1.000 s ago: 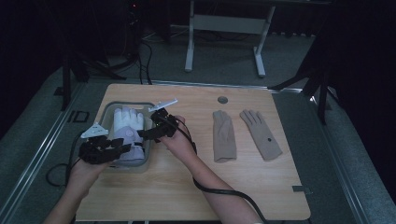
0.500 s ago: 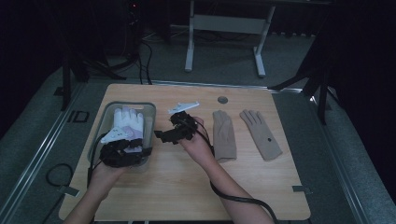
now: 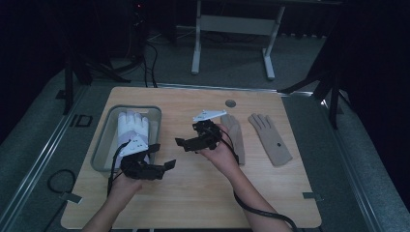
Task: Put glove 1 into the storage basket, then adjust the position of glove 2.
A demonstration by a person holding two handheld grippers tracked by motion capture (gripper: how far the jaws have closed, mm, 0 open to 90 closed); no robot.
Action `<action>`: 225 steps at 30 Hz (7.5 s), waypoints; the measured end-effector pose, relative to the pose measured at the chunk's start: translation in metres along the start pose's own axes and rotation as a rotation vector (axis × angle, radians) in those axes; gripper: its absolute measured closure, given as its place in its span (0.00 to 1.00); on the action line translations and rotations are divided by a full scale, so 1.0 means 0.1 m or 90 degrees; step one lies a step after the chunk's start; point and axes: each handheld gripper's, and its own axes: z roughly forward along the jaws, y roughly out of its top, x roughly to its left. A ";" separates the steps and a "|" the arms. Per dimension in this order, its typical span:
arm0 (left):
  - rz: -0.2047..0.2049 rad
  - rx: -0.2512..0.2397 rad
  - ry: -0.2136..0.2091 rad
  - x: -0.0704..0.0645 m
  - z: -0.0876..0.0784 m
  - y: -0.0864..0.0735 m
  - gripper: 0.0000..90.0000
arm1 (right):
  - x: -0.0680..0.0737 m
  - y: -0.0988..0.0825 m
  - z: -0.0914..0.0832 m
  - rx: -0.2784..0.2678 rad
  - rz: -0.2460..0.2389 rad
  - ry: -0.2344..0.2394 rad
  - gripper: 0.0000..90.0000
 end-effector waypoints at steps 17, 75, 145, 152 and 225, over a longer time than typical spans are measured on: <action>0.052 0.000 -0.039 -0.28 0.38 -0.23 0.03 | -0.30 -0.36 -0.24 0.007 0.005 -0.033 0.19; 0.095 -0.006 -0.032 -0.33 0.70 -0.71 0.03 | -1.29 -0.95 -0.32 0.025 0.058 -0.152 0.34; 0.105 -0.007 -0.044 -0.38 0.76 -0.72 0.03 | -0.38 -1.41 -0.18 0.021 0.169 -0.214 0.59; 0.107 -0.007 -0.047 -0.38 0.76 -0.73 0.03 | -0.34 -1.40 -0.16 0.020 0.144 -0.232 0.65; 0.112 -0.005 -0.054 -0.38 0.79 -0.77 0.03 | -1.97 -1.44 -1.28 -0.012 0.118 -0.341 0.68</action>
